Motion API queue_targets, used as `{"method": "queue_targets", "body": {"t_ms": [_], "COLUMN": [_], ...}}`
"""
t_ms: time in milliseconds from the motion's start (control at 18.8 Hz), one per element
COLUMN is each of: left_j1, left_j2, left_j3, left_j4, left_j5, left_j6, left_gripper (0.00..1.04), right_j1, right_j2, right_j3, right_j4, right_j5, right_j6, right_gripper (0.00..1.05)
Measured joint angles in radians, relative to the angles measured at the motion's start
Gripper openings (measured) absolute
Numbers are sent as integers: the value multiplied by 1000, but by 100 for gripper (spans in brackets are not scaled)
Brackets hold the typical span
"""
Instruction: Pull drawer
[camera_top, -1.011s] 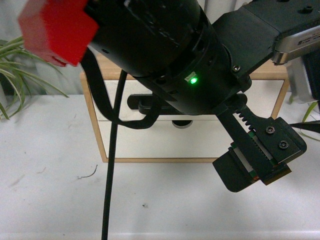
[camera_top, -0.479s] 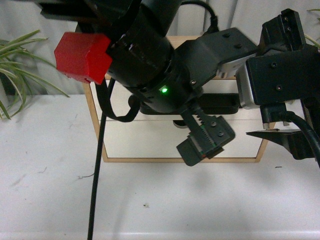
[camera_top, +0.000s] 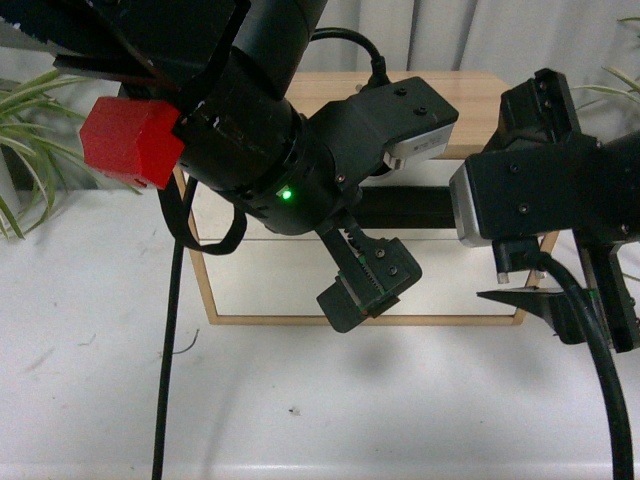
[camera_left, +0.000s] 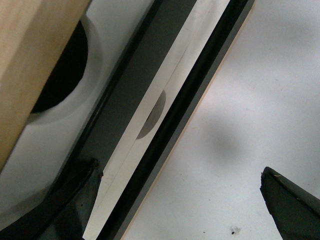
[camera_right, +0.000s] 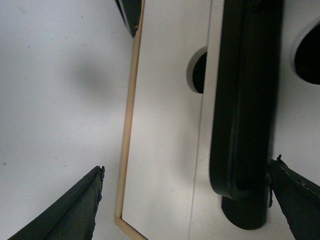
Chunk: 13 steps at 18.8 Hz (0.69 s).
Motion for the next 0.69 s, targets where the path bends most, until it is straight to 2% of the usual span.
{"method": "queue_targets", "body": {"t_ms": [691], "left_j1": [-42], "left_j2": [10], "left_j3": [-10], "left_j4": [23], "left_j5": [2], "left_j6": [-2], "left_gripper": [98], "right_j1": [27], "right_j2": [111], "right_j3": [50], "right_j4": [37], "right_j5": [-19], "right_j6": [58], "right_gripper": [98]}}
